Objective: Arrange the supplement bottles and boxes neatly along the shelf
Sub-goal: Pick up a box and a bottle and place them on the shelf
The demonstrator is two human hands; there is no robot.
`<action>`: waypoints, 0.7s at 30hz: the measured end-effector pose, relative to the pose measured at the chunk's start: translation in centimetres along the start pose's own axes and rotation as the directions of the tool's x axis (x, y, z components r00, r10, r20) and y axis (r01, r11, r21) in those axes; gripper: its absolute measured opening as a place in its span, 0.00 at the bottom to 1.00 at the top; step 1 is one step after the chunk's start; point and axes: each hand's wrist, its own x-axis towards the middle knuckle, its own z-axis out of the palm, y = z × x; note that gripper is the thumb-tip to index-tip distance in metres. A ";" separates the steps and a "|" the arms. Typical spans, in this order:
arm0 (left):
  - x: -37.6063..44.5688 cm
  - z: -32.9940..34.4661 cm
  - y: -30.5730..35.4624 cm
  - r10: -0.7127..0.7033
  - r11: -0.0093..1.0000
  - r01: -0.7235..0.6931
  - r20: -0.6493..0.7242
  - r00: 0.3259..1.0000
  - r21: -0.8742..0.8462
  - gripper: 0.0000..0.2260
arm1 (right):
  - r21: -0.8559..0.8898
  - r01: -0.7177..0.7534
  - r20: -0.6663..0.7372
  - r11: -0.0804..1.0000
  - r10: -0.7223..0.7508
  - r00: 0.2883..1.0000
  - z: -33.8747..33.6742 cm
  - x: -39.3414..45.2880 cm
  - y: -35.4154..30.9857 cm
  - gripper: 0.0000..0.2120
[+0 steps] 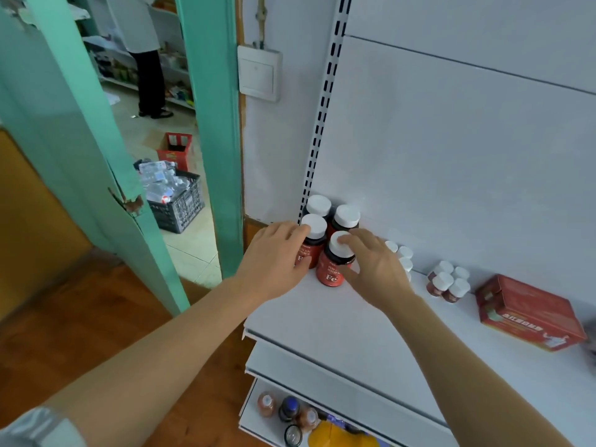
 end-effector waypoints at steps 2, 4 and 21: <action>0.5 0.1 -0.1 0.023 1.000 -0.023 0.002 1.000 0.006 0.21 | 0.007 -0.003 -0.014 1.000 0.003 1.000 0.3 0.2 -0.1 0.24; 1.1 0.2 -0.4 0.026 1.000 -0.026 -0.012 1.000 0.008 0.22 | 0.024 -0.018 -0.025 1.000 0.018 1.000 0.5 0.4 -0.1 0.24; 2.6 0.7 -1.2 0.042 0.999 -0.042 -0.060 0.997 -0.008 0.22 | -0.055 -0.049 -0.026 0.997 0.048 0.999 0.8 0.6 -0.1 0.24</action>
